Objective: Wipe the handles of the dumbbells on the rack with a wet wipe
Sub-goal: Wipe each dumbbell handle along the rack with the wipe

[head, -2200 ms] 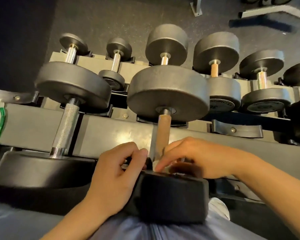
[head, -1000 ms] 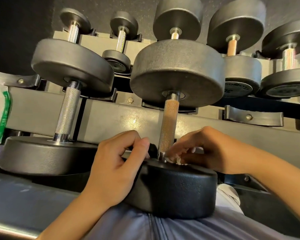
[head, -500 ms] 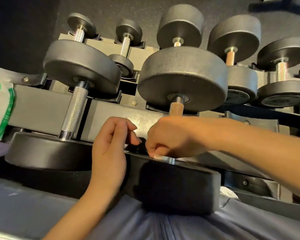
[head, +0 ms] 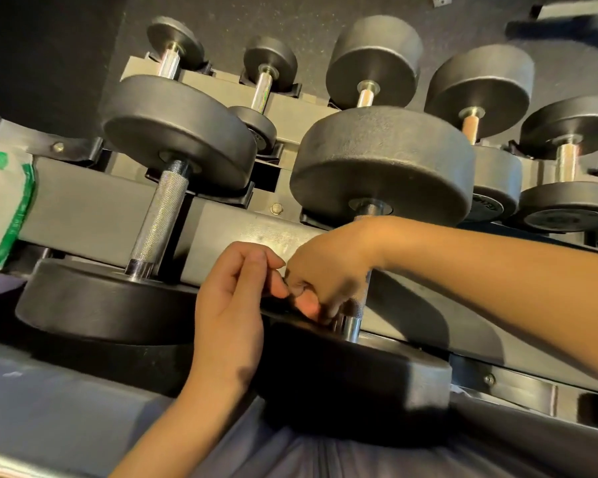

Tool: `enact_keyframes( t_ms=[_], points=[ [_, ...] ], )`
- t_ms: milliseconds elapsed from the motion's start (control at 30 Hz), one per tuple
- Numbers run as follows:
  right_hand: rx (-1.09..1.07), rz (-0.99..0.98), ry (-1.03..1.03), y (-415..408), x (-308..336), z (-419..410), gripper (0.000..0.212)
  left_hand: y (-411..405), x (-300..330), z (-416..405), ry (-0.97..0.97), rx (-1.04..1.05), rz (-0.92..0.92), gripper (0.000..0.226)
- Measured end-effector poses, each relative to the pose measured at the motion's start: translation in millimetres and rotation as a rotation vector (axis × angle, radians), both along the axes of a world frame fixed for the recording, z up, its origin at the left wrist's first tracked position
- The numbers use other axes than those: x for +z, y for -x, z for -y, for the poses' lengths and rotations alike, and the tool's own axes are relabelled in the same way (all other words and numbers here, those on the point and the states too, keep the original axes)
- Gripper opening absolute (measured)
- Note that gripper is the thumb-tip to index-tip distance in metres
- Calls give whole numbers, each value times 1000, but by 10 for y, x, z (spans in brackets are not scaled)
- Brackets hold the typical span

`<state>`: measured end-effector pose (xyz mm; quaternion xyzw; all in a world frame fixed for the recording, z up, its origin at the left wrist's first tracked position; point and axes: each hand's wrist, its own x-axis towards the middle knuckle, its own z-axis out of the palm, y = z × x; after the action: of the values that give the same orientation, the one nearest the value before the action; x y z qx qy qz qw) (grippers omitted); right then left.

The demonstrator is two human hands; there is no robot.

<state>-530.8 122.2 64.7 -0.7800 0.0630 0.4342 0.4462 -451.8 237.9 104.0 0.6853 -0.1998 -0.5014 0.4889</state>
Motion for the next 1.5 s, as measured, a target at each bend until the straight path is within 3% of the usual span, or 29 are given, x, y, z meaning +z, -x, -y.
enact_keyframes(
  t_ms=[167, 333, 467, 600, 767, 867, 1033, 1167, 1233, 1300, 1400, 1500],
  points=[
    [-243, 179, -32, 272, 165, -34, 19, -86, -92, -35, -6, -101, 103, 21],
    [-379, 485, 153, 676, 212, -222, 15, -79, -79, -64, 14, -157, 138, 20],
    [-561, 499, 265, 928, 237, -387, 15, -85, -86, -74, 21, -241, 213, 19],
    [-851, 522, 320, 1003, 109, -401, 14, -60, -27, -115, 53, -409, 399, 27],
    [-1161, 631, 590, 1008, -74, -290, 12, 52, 124, -253, 152, -673, 629, 24],
    [-1270, 649, 552, 1029, -131, -455, 16, 114, 153, -326, 169, -739, 666, 26],
    [-1159, 611, 189, 1193, -25, -579, 13, 122, 154, -272, 213, -677, 621, 25],
    [-1032, 676, 249, 1132, -69, -599, 14, 146, 173, -280, 190, -608, 612, 23],
    [-1064, 703, 280, 1098, -132, -648, 11, 168, 178, -318, 201, -565, 713, 22],
    [-1120, 747, 354, 1065, -183, -674, 6, 221, 201, -367, 220, -567, 835, 19],
    [-1159, 824, 620, 1018, -236, -539, 19, 343, 232, -427, 231, -640, 1004, 21],
    [-1096, 833, 921, 995, -302, -338, 28, 388, 210, -423, 272, -583, 1018, 25]
  ],
)
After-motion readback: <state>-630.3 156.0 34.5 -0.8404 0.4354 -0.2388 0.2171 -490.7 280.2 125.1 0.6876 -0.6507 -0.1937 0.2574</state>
